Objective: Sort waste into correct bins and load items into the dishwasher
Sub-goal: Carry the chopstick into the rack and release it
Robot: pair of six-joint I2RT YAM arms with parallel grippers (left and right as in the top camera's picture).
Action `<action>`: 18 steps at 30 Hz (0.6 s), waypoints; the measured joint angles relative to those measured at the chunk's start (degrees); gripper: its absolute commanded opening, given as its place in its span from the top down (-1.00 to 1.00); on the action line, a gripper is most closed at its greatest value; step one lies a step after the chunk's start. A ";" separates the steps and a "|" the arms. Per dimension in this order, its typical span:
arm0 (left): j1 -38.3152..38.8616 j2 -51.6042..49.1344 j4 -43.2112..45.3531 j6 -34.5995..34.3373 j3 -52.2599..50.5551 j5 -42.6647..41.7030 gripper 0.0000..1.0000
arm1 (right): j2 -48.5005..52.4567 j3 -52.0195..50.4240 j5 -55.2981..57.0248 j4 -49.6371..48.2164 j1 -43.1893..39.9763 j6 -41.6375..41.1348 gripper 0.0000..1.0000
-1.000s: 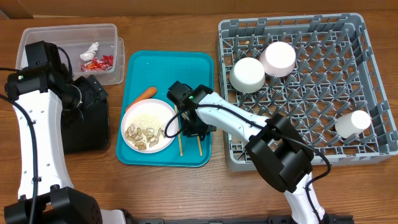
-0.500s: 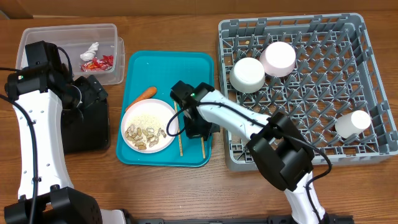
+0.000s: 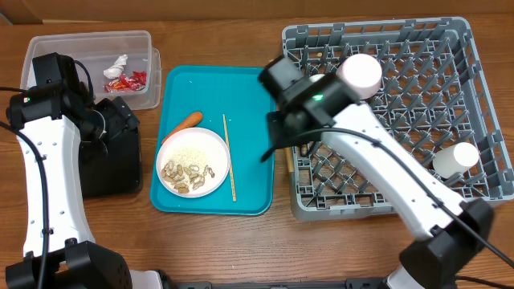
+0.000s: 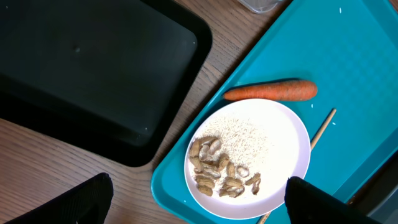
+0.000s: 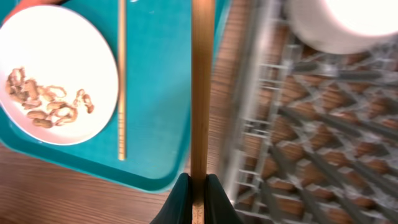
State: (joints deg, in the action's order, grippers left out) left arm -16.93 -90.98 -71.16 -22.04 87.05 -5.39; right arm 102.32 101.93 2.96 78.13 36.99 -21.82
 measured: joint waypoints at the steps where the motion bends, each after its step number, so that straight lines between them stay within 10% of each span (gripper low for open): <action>1: 0.00 0.00 0.00 0.00 0.00 0.00 -0.80 | -0.31 0.00 0.39 0.85 -0.98 0.42 0.92; 15: 0.00 0.00 0.00 0.00 0.00 0.02 -0.79 | 0.76 -12.72 0.85 -6.73 -5.77 2.36 0.89; 18: 0.00 0.00 0.02 0.00 0.00 0.02 -0.79 | 0.83 -13.86 0.70 -7.37 -5.79 2.12 0.37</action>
State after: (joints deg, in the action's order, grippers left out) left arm -16.93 -90.98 -71.13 -22.04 87.05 -5.37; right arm 103.15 88.07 3.66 70.76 31.20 -19.70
